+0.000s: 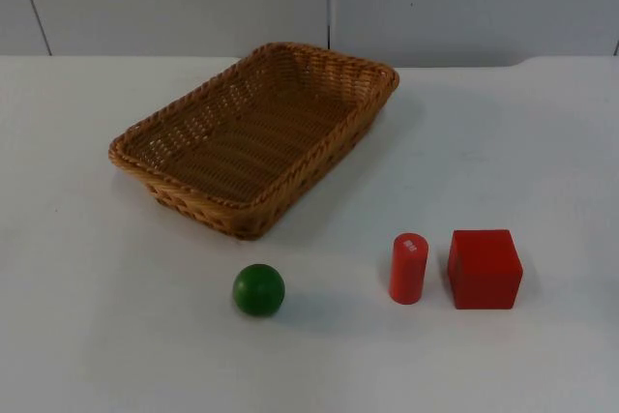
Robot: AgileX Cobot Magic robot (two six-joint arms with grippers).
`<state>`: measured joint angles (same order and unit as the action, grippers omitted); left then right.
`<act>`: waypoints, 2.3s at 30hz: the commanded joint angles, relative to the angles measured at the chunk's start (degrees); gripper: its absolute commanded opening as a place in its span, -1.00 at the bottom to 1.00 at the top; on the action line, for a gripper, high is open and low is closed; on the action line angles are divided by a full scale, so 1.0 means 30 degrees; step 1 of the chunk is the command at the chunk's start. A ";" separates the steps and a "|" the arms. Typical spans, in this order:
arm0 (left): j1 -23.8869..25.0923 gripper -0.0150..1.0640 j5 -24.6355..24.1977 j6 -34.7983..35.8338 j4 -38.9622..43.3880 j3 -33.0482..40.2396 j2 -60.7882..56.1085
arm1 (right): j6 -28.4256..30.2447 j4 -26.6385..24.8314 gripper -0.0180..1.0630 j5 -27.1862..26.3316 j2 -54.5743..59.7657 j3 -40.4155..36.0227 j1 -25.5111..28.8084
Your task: Pick up the basket with the left hand and place the object to the left of the red cylinder into the basket with the right hand.
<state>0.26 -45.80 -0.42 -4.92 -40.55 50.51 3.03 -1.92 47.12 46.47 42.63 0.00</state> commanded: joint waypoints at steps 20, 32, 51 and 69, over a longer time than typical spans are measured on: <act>-0.0132 0.97 0.0260 -0.2495 -0.1993 -0.0171 0.3912 | 0.0206 0.0080 0.98 -0.0232 0.1881 0.0098 0.0109; -0.0132 0.97 -0.1030 -0.5690 -0.4252 -0.6709 1.1118 | 0.0206 0.0080 0.98 -0.0699 0.1881 0.0063 0.0109; -0.1765 0.97 -0.8056 -0.7943 -0.4538 -2.5192 2.6419 | 0.0206 0.0080 0.98 -0.0656 0.1881 0.0063 0.0109; -0.2360 0.84 -0.8056 -0.9430 -0.4151 -3.2846 3.4231 | 0.0206 0.0041 0.98 -0.0348 0.1881 0.0063 0.0109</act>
<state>-6.71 -69.56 -27.67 -16.19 -138.52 152.69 3.03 -1.79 45.70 52.16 42.63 0.00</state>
